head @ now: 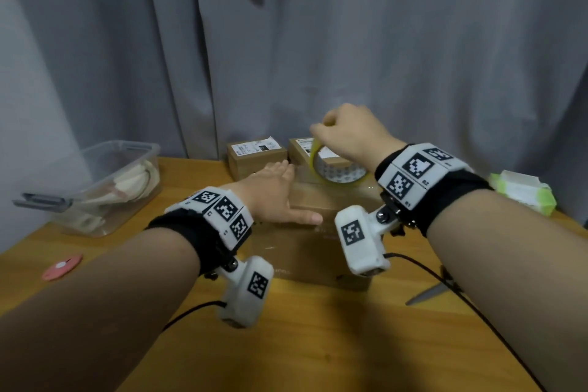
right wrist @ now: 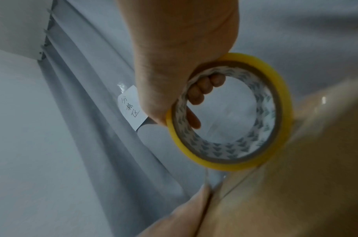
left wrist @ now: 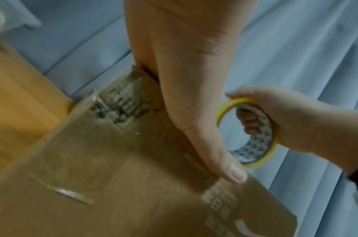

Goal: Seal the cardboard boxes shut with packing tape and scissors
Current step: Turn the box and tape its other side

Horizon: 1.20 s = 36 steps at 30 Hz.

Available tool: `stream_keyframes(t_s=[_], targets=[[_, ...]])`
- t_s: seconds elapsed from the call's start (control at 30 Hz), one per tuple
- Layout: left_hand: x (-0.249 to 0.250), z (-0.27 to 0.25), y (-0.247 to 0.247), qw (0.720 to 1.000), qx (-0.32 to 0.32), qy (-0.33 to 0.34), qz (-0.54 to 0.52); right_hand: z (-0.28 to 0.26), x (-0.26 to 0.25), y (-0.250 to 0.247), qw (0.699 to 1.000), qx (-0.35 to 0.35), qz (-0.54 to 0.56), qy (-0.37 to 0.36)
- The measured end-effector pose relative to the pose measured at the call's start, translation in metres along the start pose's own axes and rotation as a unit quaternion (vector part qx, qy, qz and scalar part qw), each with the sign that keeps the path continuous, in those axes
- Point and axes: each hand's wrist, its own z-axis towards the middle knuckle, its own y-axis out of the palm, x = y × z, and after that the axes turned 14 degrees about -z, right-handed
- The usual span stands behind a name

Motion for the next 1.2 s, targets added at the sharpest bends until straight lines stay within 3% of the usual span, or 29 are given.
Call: stream_keyframes(t_s=[0.13, 0.4, 0.6, 0.63, 0.7, 0.77, 0.8, 0.9, 1.03, 1.2], targets=[[0.005, -0.006, -0.001, 1.0, 0.0, 0.01, -0.002, -0.004, 0.023, -0.017, 0.994, -0.057, -0.096, 0.007], [0.007, -0.005, -0.003, 1.0, -0.012, 0.008, 0.003, -0.003, 0.023, -0.022, 0.984, -0.091, -0.154, 0.02], [0.007, -0.001, -0.003, 1.0, -0.03, 0.003, 0.009, 0.001, 0.023, -0.03, 0.967, -0.154, -0.203, 0.011], [0.008, 0.0, -0.004, 0.999, -0.033, 0.002, 0.011, -0.001, 0.03, -0.032, 0.975, -0.153, -0.163, 0.01], [0.011, 0.001, -0.005, 0.999, -0.042, -0.002, 0.019, -0.015, 0.046, -0.034, 0.991, -0.121, 0.029, 0.043], [0.02, 0.004, -0.006, 0.998, -0.05, -0.009, 0.034, -0.031, 0.058, -0.026, 0.976, -0.063, 0.191, 0.081], [0.027, 0.006, -0.006, 0.998, -0.05, -0.008, 0.04, -0.034, 0.061, -0.018, 0.972, -0.034, 0.215, 0.083], [0.049, 0.014, 0.006, 0.998, -0.037, 0.032, 0.038, -0.028, 0.057, -0.003, 0.983, 0.016, 0.174, 0.057], [0.048, 0.018, 0.009, 0.997, -0.019, 0.07, 0.004, -0.014, 0.046, 0.0, 0.993, 0.005, 0.107, 0.044], [0.038, 0.022, 0.008, 0.998, -0.025, 0.054, 0.003, -0.01, 0.058, -0.023, 0.998, -0.03, -0.011, 0.053]])
